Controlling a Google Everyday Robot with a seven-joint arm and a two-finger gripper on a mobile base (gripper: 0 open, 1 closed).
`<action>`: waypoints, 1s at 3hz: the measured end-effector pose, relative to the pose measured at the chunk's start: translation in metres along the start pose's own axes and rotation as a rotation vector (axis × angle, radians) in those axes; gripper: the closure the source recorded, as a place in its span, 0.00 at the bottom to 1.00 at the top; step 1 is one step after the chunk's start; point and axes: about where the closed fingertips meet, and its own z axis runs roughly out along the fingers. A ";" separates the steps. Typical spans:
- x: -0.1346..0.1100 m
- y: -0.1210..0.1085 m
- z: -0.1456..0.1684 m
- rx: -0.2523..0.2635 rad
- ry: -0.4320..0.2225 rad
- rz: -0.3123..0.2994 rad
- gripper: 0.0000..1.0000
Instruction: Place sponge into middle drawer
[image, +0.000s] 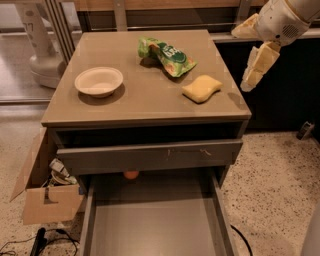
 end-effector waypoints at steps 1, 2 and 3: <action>0.016 -0.014 0.024 -0.027 0.028 0.036 0.00; 0.031 -0.024 0.043 -0.052 0.042 0.056 0.00; 0.041 -0.035 0.063 -0.065 0.040 0.061 0.00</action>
Offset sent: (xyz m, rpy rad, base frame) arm 0.0480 -0.0274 -0.0606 -0.0512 0.1536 -0.0283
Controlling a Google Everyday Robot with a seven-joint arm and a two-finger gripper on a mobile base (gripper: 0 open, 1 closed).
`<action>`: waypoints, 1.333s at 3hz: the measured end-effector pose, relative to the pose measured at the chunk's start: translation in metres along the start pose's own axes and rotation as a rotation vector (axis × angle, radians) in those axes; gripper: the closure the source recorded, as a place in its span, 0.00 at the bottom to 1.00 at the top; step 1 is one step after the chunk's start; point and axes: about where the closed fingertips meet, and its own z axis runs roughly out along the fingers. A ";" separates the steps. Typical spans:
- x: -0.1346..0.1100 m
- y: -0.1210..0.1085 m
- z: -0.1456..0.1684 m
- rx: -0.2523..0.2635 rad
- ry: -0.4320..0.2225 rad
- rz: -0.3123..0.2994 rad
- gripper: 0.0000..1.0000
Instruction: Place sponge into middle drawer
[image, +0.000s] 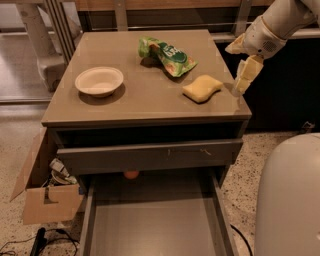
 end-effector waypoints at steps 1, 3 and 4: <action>-0.001 -0.007 0.013 0.006 -0.014 0.002 0.00; -0.006 -0.001 0.048 -0.046 -0.008 -0.027 0.00; -0.006 0.006 0.063 -0.076 0.007 -0.038 0.00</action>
Offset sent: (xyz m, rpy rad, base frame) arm 0.0014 0.0251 -0.0382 0.0012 0.0490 0.0584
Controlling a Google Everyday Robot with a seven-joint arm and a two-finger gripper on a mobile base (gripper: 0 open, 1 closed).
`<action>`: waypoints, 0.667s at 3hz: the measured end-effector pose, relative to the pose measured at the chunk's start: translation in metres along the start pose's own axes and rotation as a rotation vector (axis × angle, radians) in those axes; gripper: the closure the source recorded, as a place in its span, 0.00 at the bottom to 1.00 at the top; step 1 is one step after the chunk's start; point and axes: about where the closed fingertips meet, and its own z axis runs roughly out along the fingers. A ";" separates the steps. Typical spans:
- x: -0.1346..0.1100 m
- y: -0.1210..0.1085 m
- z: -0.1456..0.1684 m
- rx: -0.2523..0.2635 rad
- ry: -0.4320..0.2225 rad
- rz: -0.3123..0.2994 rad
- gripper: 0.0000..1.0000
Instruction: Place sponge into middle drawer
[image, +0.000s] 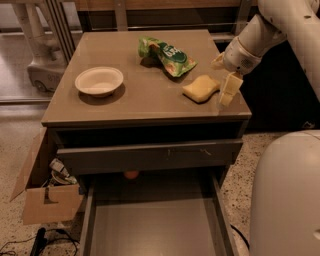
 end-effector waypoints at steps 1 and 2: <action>-0.005 0.002 0.015 -0.022 0.011 -0.017 0.00; -0.023 0.000 0.031 -0.040 0.012 -0.059 0.00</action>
Offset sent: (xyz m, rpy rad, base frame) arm 0.0036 0.0641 -0.0210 -0.0322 0.0128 0.1384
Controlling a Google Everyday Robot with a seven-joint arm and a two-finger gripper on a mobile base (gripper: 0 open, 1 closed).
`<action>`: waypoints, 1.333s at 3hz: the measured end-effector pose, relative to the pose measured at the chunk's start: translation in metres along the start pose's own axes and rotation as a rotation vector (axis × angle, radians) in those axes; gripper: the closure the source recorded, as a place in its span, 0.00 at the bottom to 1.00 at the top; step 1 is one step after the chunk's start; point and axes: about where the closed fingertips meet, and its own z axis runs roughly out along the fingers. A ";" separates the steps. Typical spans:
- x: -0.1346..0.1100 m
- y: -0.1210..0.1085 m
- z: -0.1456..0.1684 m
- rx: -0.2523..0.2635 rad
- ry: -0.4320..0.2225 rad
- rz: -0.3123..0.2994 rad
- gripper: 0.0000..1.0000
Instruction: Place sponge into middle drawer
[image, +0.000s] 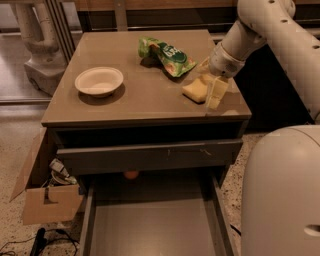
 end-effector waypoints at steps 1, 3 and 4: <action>-0.010 -0.002 0.012 -0.003 0.014 -0.021 0.00; -0.011 -0.002 0.015 -0.004 0.016 -0.023 0.38; -0.011 -0.002 0.015 -0.004 0.016 -0.023 0.62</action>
Offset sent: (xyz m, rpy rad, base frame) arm 0.0022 0.0136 -0.0064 -0.0149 -0.0062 0.0176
